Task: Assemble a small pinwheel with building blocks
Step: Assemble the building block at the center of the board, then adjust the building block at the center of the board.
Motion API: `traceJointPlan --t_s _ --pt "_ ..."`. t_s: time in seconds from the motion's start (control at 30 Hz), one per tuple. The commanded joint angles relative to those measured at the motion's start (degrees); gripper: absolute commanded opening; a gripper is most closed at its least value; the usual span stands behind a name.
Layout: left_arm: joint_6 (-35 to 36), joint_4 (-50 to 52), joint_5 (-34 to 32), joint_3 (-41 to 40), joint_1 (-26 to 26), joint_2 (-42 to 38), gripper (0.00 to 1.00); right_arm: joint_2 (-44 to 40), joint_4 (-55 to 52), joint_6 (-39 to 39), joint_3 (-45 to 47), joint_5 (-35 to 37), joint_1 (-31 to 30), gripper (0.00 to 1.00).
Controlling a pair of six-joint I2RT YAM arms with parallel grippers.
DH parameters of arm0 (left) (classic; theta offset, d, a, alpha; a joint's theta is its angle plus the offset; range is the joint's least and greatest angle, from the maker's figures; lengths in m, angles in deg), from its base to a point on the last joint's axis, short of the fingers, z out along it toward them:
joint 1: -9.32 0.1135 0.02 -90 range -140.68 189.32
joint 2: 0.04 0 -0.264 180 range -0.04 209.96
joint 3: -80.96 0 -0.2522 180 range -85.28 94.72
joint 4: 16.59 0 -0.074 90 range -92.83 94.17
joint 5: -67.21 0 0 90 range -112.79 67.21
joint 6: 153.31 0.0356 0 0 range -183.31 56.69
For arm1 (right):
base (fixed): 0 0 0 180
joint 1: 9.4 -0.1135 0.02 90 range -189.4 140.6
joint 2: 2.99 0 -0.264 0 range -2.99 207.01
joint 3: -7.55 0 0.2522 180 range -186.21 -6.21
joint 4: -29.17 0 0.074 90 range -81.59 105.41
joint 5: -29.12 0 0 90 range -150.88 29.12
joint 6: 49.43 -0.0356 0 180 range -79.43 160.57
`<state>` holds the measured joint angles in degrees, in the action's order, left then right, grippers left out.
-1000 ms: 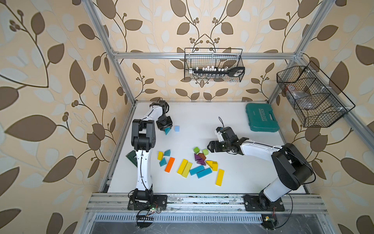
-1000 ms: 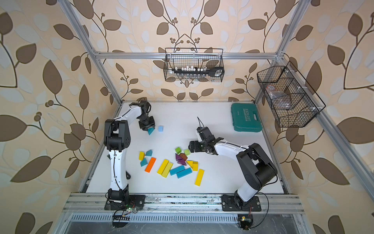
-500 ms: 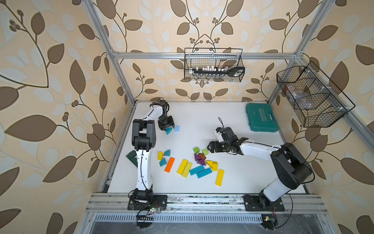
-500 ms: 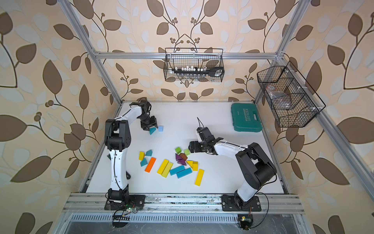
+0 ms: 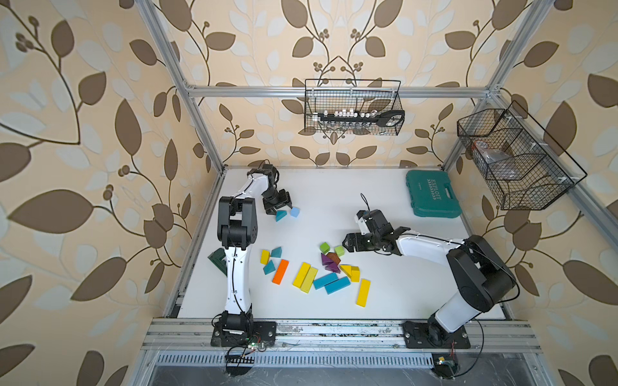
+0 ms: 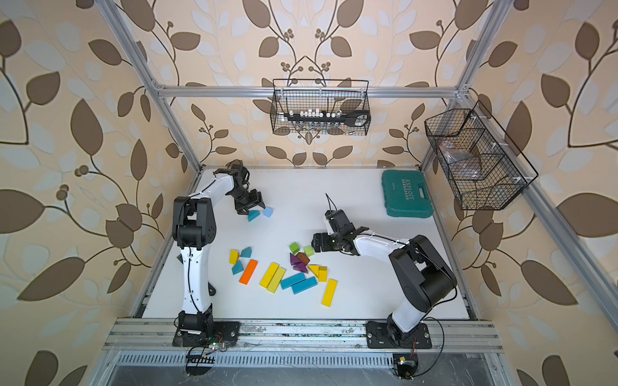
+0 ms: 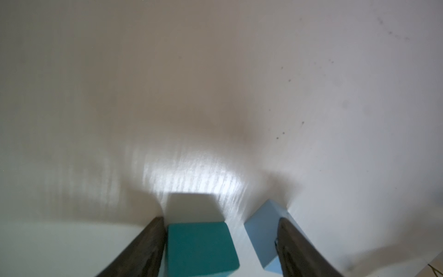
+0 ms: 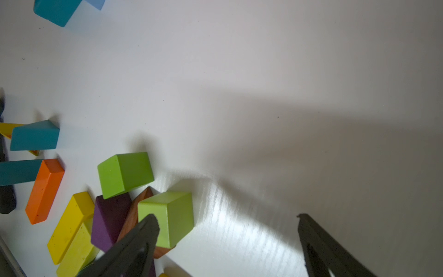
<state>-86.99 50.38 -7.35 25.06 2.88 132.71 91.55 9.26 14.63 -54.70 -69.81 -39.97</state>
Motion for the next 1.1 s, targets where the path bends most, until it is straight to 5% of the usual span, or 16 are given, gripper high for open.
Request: traceJointPlan --t_s 0.0,0.27,0.53,0.73,1.07 --pt "-1.9 -0.7 2.9 -1.2 -0.2 -3.7 0.78 0.5 0.5 -0.3 -0.5 -1.0 0.2 0.91" --pt "-4.3 0.6 0.7 -1.2 0.2 -6.3 0.82 1.8 0.6 -1.9 -3.6 -1.7 -1.0 0.85" --pt "-9.3 1.1 -4.7 -7.0 2.8 -15.8 0.89 13.5 -7.0 0.3 -23.9 6.3 -9.4 0.82" --pt "-14.5 1.4 -12.4 -15.0 3.8 -20.6 0.91 24.7 -9.8 6.8 -38.9 11.1 -11.6 0.82" --pt "-16.9 0.1 -12.7 -20.0 4.7 -22.8 0.99 38.5 -11.5 23.3 -56.1 9.4 -11.8 0.78"
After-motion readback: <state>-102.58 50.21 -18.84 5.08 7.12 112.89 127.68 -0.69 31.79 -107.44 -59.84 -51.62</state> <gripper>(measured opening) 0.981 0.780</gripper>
